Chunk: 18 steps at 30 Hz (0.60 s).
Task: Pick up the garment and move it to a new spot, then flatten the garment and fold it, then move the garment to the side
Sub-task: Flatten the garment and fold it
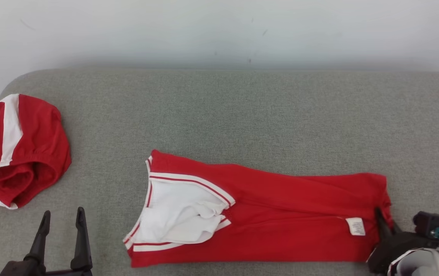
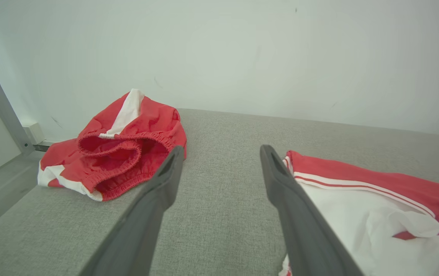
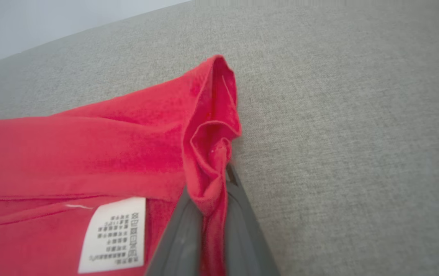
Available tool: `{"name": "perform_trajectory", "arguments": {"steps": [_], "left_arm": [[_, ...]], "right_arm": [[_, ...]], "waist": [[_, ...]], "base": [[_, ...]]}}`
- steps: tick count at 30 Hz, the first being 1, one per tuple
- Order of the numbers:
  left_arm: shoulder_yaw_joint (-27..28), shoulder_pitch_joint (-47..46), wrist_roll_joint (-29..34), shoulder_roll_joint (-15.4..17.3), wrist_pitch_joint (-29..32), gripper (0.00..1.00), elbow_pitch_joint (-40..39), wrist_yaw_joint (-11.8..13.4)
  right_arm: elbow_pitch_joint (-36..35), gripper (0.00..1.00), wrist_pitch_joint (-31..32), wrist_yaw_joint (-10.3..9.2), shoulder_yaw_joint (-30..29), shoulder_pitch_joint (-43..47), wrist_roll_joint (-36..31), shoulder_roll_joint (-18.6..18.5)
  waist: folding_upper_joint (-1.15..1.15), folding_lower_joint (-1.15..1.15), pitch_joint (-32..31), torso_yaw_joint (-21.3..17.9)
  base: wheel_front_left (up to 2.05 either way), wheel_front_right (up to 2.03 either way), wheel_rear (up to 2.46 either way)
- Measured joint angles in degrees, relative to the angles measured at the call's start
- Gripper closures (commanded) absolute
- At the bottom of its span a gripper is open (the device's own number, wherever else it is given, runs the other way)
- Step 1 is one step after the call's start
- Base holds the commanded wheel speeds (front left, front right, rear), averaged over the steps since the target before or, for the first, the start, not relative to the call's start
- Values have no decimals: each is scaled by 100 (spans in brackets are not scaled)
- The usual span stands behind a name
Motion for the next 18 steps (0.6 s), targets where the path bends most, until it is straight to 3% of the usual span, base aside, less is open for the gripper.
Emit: {"name": "perform_trajectory", "arguments": {"steps": [4,13,18], "left_arm": [[7,9,27,-13,0,0,13,-24],[11,30,34,27,0,0,71,-33],[31,69,43,24,0,0,73,-33]], "right_arm": [[64,100,-109,7,-132,-73,82,-194],[127,100,-244,7,-664,-70,190,-1072],[-42,100,-169,7,-894,-12,123,-1252]], "waist": [[0,0,-7,-24],[0,0,-119,-142],[0,0,-196,-241]], "base": [[0,0,0],[0,0,0],[0,0,0]]}}
